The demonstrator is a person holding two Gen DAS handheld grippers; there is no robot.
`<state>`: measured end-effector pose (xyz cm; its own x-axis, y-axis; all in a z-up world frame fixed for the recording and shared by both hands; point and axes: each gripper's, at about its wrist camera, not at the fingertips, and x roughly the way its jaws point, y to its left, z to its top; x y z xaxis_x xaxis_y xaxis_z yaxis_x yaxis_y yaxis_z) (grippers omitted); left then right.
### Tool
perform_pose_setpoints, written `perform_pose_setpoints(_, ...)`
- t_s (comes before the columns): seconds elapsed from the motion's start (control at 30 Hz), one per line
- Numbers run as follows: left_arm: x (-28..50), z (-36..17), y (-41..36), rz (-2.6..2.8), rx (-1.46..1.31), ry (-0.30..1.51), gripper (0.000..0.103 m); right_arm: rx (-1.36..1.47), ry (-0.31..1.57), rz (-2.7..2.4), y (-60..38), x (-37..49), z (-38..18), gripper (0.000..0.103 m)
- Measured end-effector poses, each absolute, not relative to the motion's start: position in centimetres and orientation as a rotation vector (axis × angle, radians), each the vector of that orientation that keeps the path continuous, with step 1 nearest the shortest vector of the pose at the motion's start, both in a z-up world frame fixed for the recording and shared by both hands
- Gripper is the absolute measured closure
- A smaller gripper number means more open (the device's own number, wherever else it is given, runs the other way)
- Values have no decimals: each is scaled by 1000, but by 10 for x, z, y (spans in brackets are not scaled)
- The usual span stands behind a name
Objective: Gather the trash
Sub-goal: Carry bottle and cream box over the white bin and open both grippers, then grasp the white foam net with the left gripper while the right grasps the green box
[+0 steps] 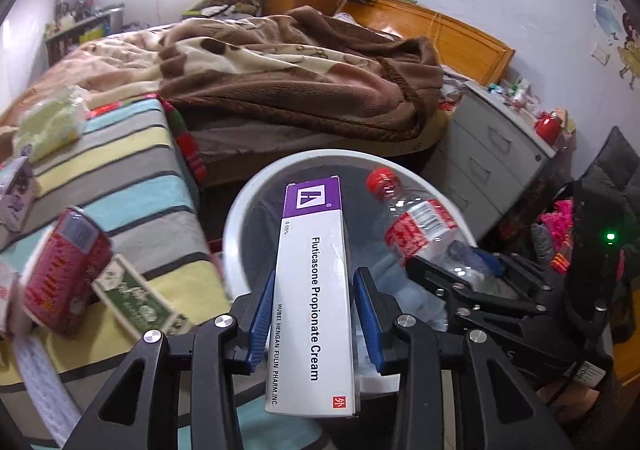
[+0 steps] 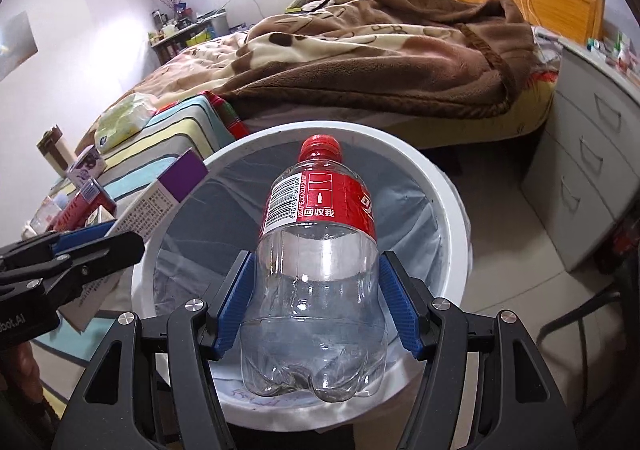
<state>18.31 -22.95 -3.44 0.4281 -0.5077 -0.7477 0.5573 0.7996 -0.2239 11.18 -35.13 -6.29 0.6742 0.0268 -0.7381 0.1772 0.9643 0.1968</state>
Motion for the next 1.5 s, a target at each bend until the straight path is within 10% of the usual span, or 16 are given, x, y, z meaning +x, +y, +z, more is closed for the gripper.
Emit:
perform_pose_setpoints(0.27, 179, -29, -223, -651, 41, 883, 40, 255, 782, -96, -349, 104, -58, 30)
perform_pose_setpoints(1.5, 149, -45, -3, -313, -181, 881, 39, 95, 741, 187, -214, 131, -48, 30)
